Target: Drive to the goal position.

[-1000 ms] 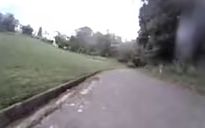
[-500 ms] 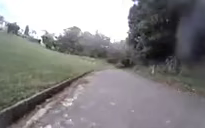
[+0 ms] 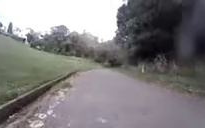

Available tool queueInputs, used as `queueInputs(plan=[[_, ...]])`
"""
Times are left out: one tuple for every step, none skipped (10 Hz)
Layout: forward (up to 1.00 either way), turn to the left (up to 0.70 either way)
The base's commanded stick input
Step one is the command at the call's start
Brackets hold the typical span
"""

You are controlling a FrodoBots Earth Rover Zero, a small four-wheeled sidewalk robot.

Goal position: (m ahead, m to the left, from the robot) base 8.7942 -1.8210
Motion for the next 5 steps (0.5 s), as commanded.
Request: queueInputs(plan=[[1.00,0.00],[1.00,0.00],[1.00,0.00],[1.00,0.00],[1.00,0.00]])
